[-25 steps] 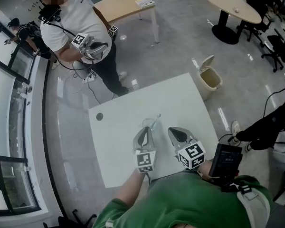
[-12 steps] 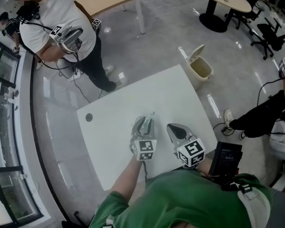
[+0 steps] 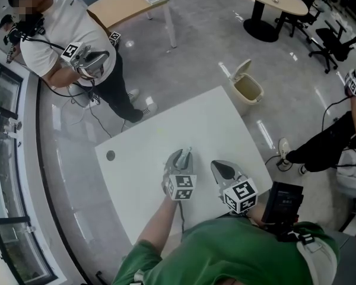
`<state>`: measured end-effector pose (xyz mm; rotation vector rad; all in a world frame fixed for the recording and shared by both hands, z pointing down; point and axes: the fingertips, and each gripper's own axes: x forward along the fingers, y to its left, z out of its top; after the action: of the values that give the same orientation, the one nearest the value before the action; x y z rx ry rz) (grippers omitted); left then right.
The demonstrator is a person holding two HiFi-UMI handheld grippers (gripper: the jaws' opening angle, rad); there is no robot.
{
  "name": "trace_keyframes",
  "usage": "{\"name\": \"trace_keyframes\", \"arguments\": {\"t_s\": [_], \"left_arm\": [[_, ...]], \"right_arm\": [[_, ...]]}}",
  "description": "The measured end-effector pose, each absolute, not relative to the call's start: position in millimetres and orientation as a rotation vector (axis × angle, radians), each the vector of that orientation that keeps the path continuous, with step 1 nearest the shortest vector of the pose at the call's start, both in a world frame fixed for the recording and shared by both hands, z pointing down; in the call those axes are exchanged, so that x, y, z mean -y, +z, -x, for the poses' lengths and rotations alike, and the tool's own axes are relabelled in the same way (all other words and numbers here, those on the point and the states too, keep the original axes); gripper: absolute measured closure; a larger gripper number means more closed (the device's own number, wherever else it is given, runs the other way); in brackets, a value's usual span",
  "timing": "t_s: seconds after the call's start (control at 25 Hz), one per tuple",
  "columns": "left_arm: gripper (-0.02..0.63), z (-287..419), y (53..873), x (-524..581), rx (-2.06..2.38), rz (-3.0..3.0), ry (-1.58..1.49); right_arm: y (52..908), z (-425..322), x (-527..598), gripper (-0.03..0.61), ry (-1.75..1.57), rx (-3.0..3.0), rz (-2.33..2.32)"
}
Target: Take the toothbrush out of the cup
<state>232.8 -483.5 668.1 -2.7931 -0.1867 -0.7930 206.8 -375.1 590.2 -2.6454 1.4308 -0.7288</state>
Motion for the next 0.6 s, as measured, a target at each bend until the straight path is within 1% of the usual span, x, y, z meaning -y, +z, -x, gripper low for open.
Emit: {"name": "trace_keyframes", "arguments": {"t_s": [0.04, 0.12, 0.16, 0.6], "left_arm": [[0.508, -233.0, 667.3, 484.6, 0.179, 2.792, -0.794], [0.568, -233.3, 665.9, 488.2, 0.157, 2.793, -0.792], [0.579, -233.1, 666.0, 489.3, 0.152, 2.794, -0.792], [0.584, -225.8, 662.0, 495.7, 0.13, 2.867, -0.785]], "right_arm": [[589.0, -207.2, 375.1, 0.575, -0.726, -1.43, 2.647], [587.6, -207.5, 375.5, 0.575, -0.724, -1.43, 2.647], [587.7, -207.1, 375.5, 0.575, -0.724, -1.432, 2.647], [587.6, -207.5, 378.5, 0.575, -0.71, -1.453, 2.64]]}}
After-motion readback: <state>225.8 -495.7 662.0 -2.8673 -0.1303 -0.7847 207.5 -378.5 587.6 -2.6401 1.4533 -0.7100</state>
